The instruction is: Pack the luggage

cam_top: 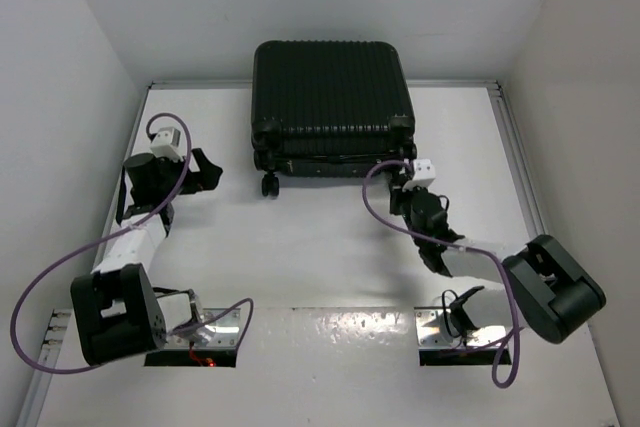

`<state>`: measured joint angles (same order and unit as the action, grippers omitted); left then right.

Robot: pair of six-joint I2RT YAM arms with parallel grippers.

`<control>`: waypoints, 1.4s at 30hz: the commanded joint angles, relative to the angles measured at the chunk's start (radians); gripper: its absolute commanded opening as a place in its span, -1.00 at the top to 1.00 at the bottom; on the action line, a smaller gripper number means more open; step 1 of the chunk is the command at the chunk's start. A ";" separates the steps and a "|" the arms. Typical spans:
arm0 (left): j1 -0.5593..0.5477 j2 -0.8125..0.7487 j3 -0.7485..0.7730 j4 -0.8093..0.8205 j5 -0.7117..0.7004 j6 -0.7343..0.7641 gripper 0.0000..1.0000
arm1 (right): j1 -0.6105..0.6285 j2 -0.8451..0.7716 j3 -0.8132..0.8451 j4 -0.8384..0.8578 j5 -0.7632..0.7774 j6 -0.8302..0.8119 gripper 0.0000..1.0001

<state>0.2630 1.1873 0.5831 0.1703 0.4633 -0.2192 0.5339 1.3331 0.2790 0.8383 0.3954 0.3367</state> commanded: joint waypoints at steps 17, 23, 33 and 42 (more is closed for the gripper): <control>-0.266 -0.149 -0.058 0.095 -0.347 0.023 -1.00 | -0.060 0.265 -0.123 0.789 -0.101 0.047 -0.05; -0.318 -0.129 -0.083 0.123 -0.403 0.004 -1.00 | -0.060 0.333 -0.028 0.789 -0.064 0.068 0.05; -0.338 -0.087 -0.074 0.172 -0.413 -0.006 -1.00 | -0.032 0.393 0.064 0.789 0.002 0.056 0.05; -0.338 -0.058 -0.054 0.172 -0.403 -0.006 -1.00 | -0.020 0.437 0.153 0.791 0.028 0.056 0.05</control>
<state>-0.0669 1.1244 0.4973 0.2966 0.0620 -0.2157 0.5041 1.7565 0.3805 1.2850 0.4015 0.3893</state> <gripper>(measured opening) 0.997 0.480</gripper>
